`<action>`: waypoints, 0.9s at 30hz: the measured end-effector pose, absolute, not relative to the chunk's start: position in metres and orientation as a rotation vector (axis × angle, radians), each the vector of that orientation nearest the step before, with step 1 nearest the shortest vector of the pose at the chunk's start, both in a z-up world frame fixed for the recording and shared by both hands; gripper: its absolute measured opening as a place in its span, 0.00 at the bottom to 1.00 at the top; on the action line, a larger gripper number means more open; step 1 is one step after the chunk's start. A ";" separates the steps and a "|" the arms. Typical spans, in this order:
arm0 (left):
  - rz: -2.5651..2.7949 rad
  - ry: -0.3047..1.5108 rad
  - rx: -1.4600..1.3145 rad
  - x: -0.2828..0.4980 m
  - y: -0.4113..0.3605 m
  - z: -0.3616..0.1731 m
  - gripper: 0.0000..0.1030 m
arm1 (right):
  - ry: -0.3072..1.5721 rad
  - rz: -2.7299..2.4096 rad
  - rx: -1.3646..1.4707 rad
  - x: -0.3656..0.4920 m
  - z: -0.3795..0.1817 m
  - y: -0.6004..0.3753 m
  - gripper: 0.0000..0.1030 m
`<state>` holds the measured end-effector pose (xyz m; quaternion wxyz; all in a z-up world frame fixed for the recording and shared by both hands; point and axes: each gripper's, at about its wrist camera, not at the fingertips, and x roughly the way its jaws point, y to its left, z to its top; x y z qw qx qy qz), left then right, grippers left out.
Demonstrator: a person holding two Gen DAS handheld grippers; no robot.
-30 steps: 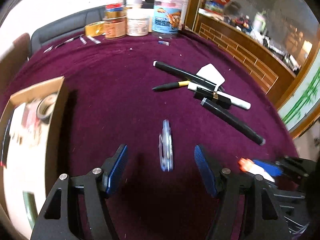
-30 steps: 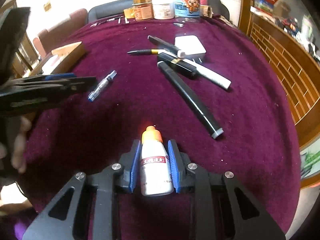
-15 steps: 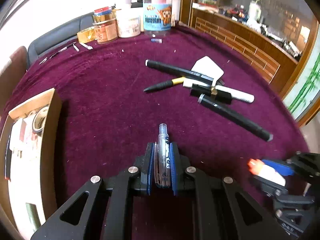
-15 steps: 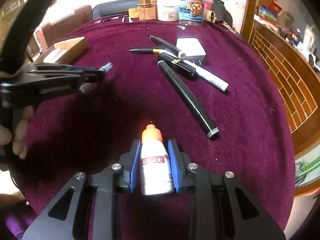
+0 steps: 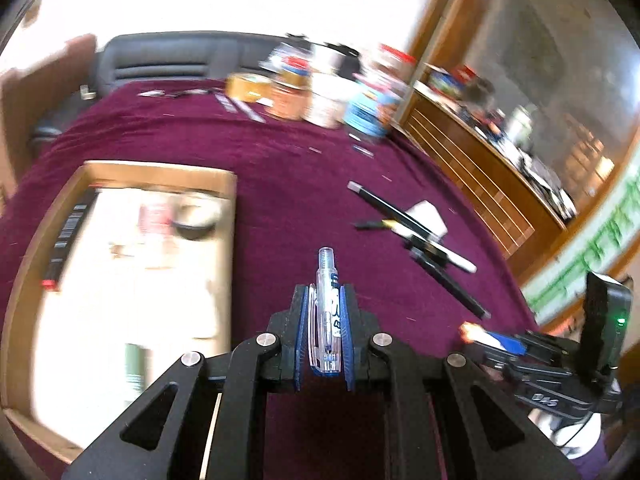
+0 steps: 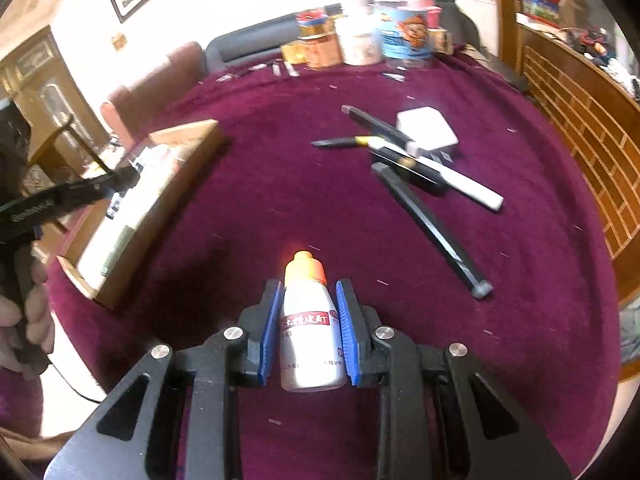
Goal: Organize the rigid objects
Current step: 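Carry the bottle and pen into the tray and open both tools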
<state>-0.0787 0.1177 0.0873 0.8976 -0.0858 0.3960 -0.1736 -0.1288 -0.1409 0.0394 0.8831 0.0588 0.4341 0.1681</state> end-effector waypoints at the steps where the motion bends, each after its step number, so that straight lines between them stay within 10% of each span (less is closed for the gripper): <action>1: -0.329 0.813 -0.187 -0.078 0.134 0.088 0.12 | 0.907 0.377 0.136 -0.126 0.043 -0.133 0.24; 27: -0.011 1.015 -0.295 0.011 0.284 0.017 0.12 | 1.122 0.642 0.250 -0.002 0.026 0.106 0.25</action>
